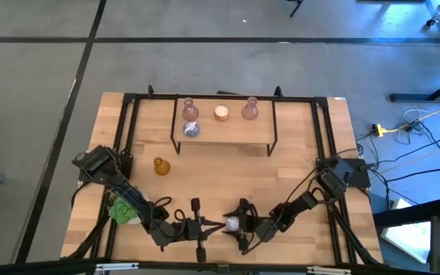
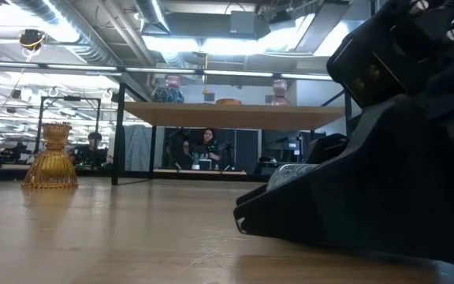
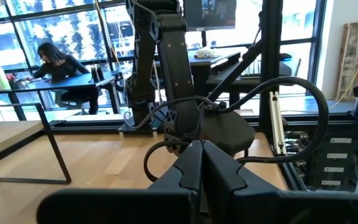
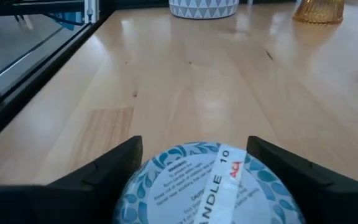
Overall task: Pick & Place candle stick holders
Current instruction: Put the white candle on the shelf
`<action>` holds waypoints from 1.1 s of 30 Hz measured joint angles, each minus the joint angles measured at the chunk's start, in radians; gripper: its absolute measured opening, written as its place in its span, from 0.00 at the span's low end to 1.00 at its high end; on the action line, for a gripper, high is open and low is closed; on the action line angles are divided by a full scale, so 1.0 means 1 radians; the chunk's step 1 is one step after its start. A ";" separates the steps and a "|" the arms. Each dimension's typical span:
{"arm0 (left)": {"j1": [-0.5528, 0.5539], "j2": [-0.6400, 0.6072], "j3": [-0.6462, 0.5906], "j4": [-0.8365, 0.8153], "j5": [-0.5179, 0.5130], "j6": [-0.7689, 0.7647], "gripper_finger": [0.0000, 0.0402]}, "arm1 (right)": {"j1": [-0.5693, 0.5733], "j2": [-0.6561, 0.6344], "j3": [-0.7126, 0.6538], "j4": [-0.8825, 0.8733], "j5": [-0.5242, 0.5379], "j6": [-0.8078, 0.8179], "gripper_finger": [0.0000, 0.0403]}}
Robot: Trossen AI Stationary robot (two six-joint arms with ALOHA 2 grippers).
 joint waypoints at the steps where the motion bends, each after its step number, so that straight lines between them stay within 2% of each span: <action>1: 0.000 0.000 0.000 0.000 0.000 0.000 0.00 | 0.000 0.000 0.000 0.000 -0.001 0.000 0.69; 7: 0.000 0.000 0.000 0.000 0.000 0.000 0.00 | 0.002 -0.035 -0.004 -0.051 -0.009 0.030 0.69; 10: -0.003 0.000 0.000 0.000 0.000 0.000 0.00 | 0.003 -0.088 -0.004 -0.162 -0.016 0.063 0.69; 15: -0.013 0.000 0.000 0.000 0.001 0.001 0.00 | 0.002 -0.219 -0.009 -0.402 -0.013 0.086 0.69; 21: -0.025 0.000 0.000 0.002 0.001 0.001 0.00 | -0.025 -0.455 -0.006 -0.654 0.048 0.047 0.70; 27: -0.037 0.000 0.000 0.016 0.004 0.001 0.00 | -0.109 -0.702 -0.005 -0.895 0.195 -0.019 0.70; 33: -0.053 0.000 0.000 0.031 0.005 0.002 0.00 | -0.267 -0.859 -0.004 -0.958 0.210 -0.110 0.70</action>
